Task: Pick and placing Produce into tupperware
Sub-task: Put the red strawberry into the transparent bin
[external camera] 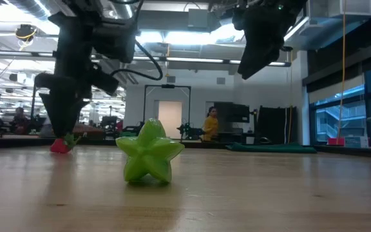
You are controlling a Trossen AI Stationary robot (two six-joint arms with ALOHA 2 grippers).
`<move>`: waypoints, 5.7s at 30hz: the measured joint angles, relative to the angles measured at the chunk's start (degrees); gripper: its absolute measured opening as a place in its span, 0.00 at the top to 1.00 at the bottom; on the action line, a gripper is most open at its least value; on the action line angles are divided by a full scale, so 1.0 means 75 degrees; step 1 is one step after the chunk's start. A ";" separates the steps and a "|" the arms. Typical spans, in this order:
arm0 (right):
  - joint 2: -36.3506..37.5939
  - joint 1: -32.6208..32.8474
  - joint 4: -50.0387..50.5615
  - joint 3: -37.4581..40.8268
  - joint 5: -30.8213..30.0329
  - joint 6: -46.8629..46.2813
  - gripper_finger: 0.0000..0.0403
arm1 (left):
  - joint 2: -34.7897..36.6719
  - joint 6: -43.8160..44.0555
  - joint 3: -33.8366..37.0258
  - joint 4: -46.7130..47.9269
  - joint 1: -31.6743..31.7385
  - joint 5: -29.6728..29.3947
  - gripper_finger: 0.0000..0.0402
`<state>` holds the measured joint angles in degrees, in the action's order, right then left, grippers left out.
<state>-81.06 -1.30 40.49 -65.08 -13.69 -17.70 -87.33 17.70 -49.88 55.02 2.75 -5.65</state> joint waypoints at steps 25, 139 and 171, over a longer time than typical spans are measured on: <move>0.0006 0.0006 -0.0056 0.0000 0.0238 -0.0204 0.44 | 0.0022 -0.0417 0.1188 -0.1458 0.0466 0.0306 0.40; 0.3080 -0.0233 0.1377 -0.0004 0.0112 -0.0603 0.44 | -0.4174 -0.1786 -0.4228 -0.6678 0.0497 0.2322 0.60; -0.1435 0.1056 0.1103 0.0003 0.0556 0.5122 0.44 | -0.1125 -0.1187 -0.4230 0.1638 0.0085 0.0636 0.60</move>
<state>-91.82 6.62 48.76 -65.06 -9.51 20.72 -95.77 8.80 -81.60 67.31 3.39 -0.88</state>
